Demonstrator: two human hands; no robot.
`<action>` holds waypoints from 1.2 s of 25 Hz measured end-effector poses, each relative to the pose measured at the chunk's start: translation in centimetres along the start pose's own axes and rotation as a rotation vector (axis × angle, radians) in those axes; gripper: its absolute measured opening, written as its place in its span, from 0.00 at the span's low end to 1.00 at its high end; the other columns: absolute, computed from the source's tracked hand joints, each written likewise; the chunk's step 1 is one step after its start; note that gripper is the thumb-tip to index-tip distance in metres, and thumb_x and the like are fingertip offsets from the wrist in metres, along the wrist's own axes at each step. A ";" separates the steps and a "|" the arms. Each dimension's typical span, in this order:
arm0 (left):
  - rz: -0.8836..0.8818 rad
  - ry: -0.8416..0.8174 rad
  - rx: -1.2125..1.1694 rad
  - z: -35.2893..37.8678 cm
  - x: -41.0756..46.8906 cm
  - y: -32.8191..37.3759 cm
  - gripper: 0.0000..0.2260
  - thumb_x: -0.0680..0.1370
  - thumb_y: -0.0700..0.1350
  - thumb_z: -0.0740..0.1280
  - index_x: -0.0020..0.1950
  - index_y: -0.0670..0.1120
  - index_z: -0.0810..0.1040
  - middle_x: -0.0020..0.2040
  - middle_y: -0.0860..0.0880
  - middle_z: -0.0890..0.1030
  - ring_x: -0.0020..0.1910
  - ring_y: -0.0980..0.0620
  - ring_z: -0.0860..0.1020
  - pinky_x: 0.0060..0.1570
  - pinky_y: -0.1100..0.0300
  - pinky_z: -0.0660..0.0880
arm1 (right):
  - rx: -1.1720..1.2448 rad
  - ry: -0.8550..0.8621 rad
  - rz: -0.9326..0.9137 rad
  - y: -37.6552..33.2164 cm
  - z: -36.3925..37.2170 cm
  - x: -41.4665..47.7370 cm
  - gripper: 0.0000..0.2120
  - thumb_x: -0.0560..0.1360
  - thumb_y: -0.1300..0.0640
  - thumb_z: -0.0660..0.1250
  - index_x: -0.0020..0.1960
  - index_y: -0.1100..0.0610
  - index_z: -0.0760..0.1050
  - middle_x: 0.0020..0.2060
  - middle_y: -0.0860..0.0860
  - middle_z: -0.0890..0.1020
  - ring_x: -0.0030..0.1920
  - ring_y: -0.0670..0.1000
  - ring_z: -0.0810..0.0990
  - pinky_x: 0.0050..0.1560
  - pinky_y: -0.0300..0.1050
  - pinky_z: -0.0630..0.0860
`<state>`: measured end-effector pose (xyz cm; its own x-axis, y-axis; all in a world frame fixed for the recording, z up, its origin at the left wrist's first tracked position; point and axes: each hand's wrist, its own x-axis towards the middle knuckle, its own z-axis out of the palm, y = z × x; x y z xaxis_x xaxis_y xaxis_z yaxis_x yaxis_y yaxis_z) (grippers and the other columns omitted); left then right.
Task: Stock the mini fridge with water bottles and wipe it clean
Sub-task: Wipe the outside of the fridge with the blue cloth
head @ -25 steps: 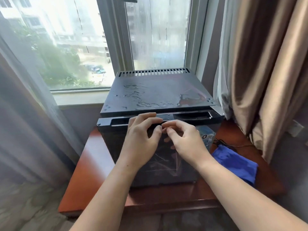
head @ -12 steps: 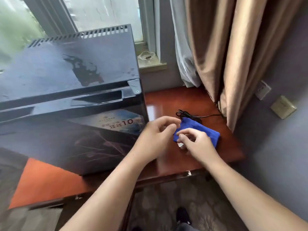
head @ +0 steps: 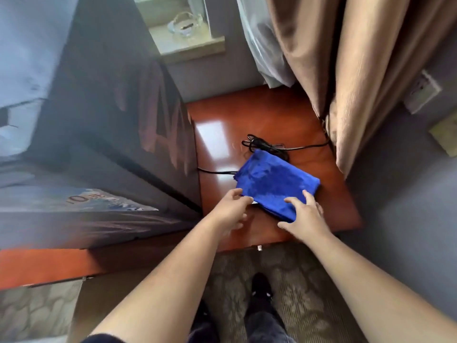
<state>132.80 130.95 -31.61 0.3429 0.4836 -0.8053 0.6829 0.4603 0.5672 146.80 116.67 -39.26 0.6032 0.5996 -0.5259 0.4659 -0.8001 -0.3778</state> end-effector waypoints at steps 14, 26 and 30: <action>-0.297 -0.113 -0.333 3.7 3.7 -2.4 0.17 0.80 0.63 0.64 0.63 0.54 0.74 0.63 0.50 0.80 0.65 0.49 0.77 0.70 0.50 0.70 | 0.387 0.203 -0.173 -1.8 -0.3 -0.5 0.07 0.70 0.57 0.74 0.48 0.50 0.81 0.44 0.47 0.82 0.43 0.48 0.77 0.51 0.40 0.73; -0.097 0.019 -0.478 6.2 6.3 -4.4 0.13 0.75 0.47 0.72 0.58 0.45 0.81 0.52 0.47 0.87 0.52 0.46 0.85 0.56 0.51 0.81 | 0.186 -0.027 0.007 -0.3 1.0 0.0 0.22 0.76 0.47 0.69 0.70 0.44 0.75 0.77 0.52 0.65 0.78 0.53 0.60 0.78 0.53 0.59; -0.038 0.031 -0.368 4.9 4.4 -3.1 0.08 0.77 0.47 0.70 0.53 0.46 0.81 0.50 0.48 0.86 0.51 0.48 0.84 0.59 0.50 0.79 | 0.419 -0.024 -0.101 -1.9 -0.3 -2.0 0.21 0.78 0.47 0.70 0.70 0.48 0.76 0.71 0.47 0.74 0.73 0.46 0.70 0.72 0.40 0.62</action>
<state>135.38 128.02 -37.77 0.2982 0.4806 -0.8247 0.4150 0.7128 0.5655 144.90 117.05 -37.26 0.5501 0.6790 -0.4862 0.2156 -0.6780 -0.7028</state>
